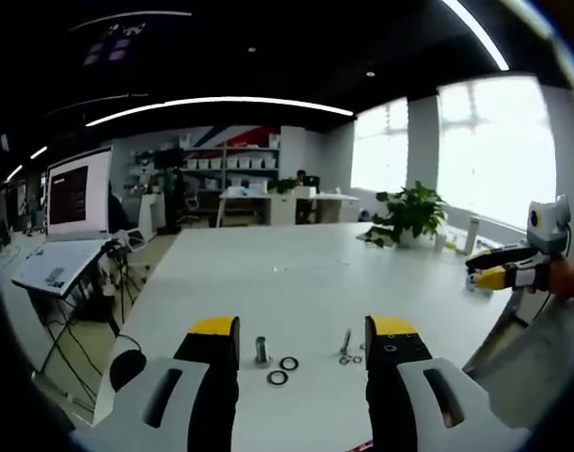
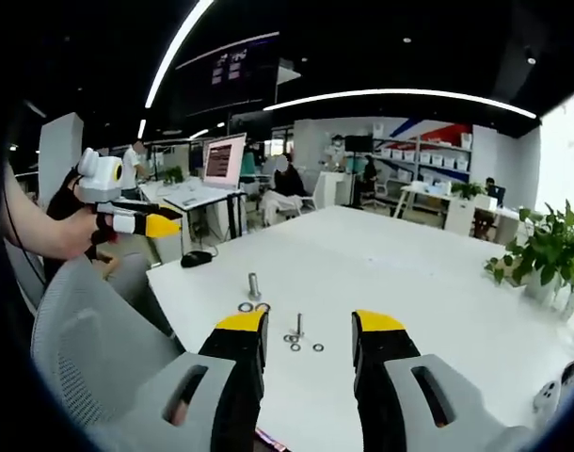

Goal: Place the washer onto the threaded stud by aligning its center hole with the stud, sliding it down to the base, and recovering from edge contact or off-axis alignment until the washer reaches the visible bottom stop.

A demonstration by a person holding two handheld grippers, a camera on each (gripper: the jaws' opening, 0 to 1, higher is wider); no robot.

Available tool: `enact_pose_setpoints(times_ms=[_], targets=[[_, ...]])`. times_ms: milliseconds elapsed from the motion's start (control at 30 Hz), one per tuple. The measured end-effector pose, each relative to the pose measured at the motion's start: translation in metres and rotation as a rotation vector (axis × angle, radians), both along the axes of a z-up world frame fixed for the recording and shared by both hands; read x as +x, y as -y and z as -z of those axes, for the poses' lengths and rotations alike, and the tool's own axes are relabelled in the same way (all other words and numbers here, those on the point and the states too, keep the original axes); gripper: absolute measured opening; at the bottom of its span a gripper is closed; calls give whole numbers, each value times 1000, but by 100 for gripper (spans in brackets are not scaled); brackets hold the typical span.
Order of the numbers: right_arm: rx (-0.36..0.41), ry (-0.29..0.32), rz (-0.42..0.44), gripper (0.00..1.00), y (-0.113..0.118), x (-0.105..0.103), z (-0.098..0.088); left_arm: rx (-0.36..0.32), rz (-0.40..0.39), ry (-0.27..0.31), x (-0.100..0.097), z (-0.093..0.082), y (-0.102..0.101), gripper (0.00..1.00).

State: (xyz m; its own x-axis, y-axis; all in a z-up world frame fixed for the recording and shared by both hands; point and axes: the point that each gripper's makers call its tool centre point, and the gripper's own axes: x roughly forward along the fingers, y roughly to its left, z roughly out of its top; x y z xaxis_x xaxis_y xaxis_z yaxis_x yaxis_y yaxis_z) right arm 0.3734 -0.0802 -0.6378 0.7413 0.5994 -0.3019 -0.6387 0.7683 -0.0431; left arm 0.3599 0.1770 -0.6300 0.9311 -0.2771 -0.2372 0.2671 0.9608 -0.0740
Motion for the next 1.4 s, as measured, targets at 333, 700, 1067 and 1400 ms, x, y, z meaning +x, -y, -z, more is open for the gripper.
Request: enact_pose_setpoints(times_ms=[333, 700, 1067, 1400], targets=[[7, 29, 28, 38, -1, 22, -7, -38, -19, 9, 5, -5, -6, 52], [12, 14, 67, 38, 2, 34, 2, -53, -31, 9, 5, -5, -9, 52], [45, -11, 131, 38, 15, 41, 10, -63, 13, 4, 9, -7, 1, 52], [29, -7, 191, 39, 26, 51, 15, -128, 87, 1, 19, -10, 6, 51]])
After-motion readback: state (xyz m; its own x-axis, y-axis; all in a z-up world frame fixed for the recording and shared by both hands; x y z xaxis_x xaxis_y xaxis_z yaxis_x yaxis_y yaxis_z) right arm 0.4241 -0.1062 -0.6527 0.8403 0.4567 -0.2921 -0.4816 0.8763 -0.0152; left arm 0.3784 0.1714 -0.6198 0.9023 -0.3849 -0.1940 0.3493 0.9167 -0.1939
